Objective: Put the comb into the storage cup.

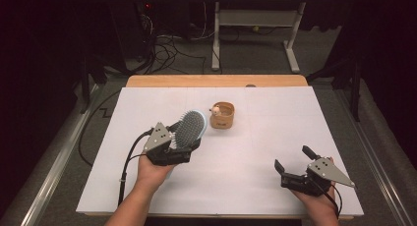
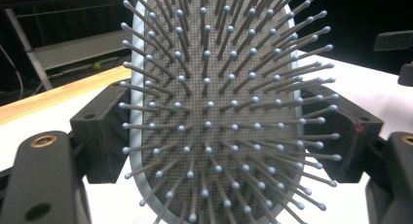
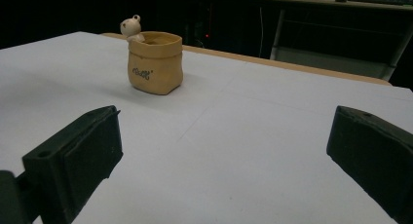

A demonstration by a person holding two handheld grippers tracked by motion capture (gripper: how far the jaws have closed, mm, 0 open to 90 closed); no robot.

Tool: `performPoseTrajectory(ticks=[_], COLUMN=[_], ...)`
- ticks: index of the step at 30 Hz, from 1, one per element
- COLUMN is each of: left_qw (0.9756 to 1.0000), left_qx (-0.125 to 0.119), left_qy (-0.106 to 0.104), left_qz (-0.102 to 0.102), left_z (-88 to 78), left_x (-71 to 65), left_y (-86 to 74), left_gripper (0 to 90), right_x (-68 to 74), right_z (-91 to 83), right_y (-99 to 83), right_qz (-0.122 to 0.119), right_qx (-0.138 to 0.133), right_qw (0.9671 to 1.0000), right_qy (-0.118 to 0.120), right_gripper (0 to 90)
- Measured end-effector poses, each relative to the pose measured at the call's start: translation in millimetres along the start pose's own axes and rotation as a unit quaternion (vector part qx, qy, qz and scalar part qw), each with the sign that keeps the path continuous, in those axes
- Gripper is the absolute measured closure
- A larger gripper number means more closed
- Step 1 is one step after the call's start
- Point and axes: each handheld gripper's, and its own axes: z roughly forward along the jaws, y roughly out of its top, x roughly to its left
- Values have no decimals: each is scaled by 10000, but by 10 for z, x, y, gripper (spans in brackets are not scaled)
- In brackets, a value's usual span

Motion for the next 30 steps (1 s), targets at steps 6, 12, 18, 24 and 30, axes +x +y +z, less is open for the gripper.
performPoseTrajectory(ticks=[6,12,18,24,30], left_qw=[9999,9995,9991,9989,9986], left_qx=[-26,-55,-84,-79,-80], left_qy=[-148,-289,-387,-450,-486], left_qz=[17,98,148,141,184], left_z=[114,230,311,368,373], left_x=[-64,-157,-233,-267,-300], left_y=[22,57,76,61,55], left_gripper=[202,203,203,202,202], right_x=[9,17,30,61,131], right_z=[11,21,40,75,136], right_y=[-4,-8,-15,-13,21], right_qz=[-5,-11,-22,-61,-61], right_qx=[18,34,67,88,108], right_qw=[10000,10000,10000,9999,9997], right_qy=[21,33,59,90,222], right_gripper=[2,2,2,2,2])
